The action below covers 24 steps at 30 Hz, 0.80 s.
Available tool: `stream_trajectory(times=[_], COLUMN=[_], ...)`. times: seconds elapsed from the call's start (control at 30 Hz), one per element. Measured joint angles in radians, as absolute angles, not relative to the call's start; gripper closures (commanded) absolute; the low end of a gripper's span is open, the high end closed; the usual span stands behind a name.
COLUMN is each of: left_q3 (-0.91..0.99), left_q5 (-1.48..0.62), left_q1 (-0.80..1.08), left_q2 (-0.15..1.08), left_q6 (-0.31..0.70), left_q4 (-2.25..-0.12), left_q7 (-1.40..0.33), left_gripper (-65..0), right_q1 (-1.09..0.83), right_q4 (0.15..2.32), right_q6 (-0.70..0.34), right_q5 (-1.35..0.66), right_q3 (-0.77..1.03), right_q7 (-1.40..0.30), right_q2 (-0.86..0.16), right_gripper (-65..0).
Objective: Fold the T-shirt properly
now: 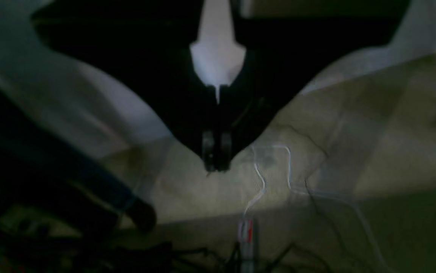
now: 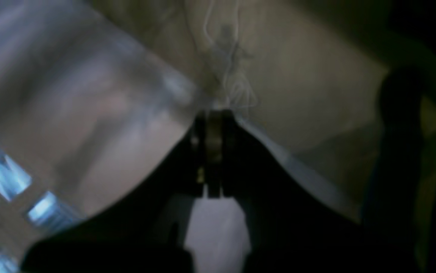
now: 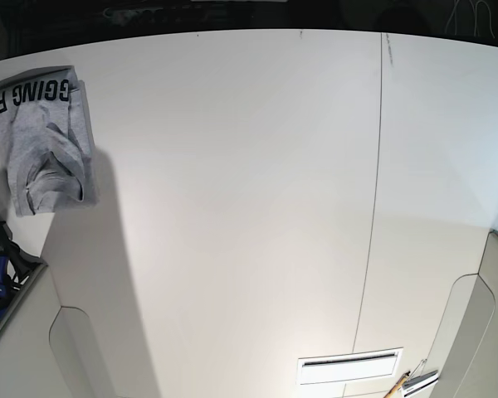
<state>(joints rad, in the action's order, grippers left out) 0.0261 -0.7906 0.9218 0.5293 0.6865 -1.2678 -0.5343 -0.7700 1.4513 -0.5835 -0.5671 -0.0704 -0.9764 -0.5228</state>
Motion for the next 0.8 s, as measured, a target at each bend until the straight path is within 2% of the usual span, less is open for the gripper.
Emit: stream_trajectory(times=[0.13, 0.33, 0.5, 0.67, 0.8], left_q3=[-0.168, -0.291, -0.309, -0.308, -0.308], left_q5=[-0.574, -0.385, -0.307, -0.306, -0.305], left_q1=[0.739, 0.512, 0.398, 0.321, 0.316], left_q2=[0.493, 0.353, 0.262, 0.216, 0.205], left_q6=[0.689, 0.688, 0.516, 0.318, 0.265], left_q4=[-1.118, -0.871, -0.709, -0.652, -0.646], left_q7=[-0.365, -0.290, -0.205, -0.162, -0.161], left_gripper=[0.0, 0.0, 0.0, 0.0, 0.0], right_q1=[-0.556, -0.317, -0.205, -0.141, -0.129], right_q4=[1.163, 0.748, 0.513, 0.451, 0.450], right_q6=[-0.567, -0.366, -0.253, -0.164, -0.130], right_q5=[-0.519, -0.460, -0.455, -0.456, -0.455], right_q3=[-0.245, -0.374, -0.381, -0.379, -0.379], right_q7=[-0.692, -0.542, -0.391, -0.358, -0.333], right_q2=[-0.501, -0.369, -0.278, -0.202, -0.152], right_gripper=[0.0, 0.0, 0.0, 0.0, 0.0])
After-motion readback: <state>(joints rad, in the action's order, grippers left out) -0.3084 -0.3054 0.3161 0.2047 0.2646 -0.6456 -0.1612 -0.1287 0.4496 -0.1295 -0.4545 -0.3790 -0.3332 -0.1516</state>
